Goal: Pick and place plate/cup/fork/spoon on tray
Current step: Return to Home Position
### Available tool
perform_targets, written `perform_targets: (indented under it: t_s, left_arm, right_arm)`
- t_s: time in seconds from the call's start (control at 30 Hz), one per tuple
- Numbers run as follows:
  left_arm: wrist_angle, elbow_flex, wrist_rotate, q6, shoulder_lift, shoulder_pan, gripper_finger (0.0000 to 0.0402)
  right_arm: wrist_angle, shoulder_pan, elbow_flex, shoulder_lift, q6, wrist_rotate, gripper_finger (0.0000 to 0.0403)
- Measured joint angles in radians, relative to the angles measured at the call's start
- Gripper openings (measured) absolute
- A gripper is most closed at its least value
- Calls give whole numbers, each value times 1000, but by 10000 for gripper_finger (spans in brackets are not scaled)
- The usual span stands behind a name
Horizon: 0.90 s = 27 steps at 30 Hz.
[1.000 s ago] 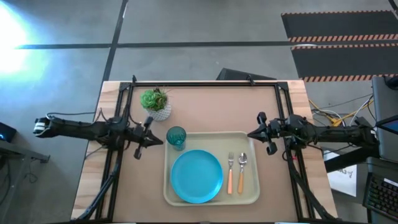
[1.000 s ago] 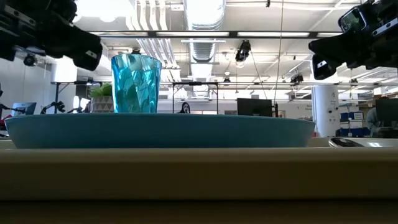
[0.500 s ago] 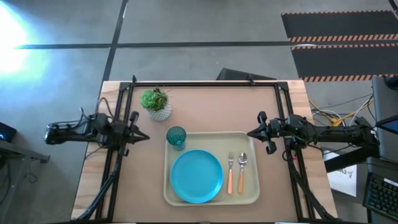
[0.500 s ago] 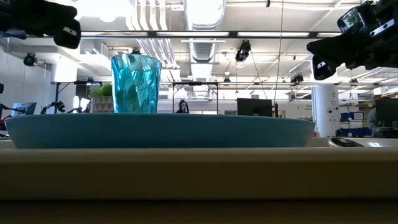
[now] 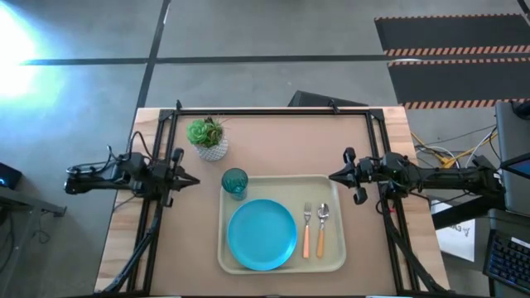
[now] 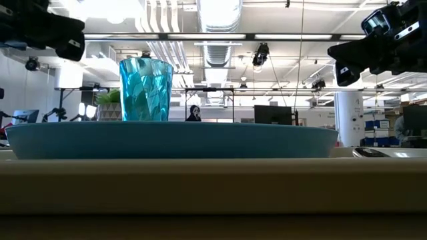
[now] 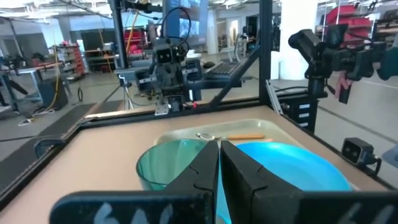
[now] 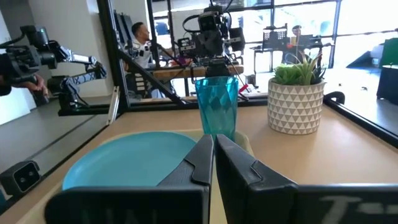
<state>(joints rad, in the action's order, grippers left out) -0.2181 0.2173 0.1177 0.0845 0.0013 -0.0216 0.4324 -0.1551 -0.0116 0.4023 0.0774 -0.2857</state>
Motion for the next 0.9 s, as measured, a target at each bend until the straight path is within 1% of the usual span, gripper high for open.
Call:
perform_targets:
  t_s: [0.33,0.6,0.67,0.73,0.8,0.9]
  left_arm:
    - [149,-113,9,-26,-1,0,0]
    - [159,-131,32,-27,-1,-1,0]
    - [190,-158,34,-40,-1,-1,0]
    - [268,-200,40,-47,-1,-1,0]
    - [310,-208,47,-45,-1,-1,0]
    - [300,-209,49,-44,4,-1,0]
  right_arm:
    - [0,0,0,0,-2,0,9]
    - [0,0,0,0,-2,-1,9]
    - [0,0,0,0,-2,-1,9]
    - [0,0,0,0,-3,-1,9]
    - [-1,0,1,0,-3,-1,9]
    - [-1,0,1,0,-3,-1,9]
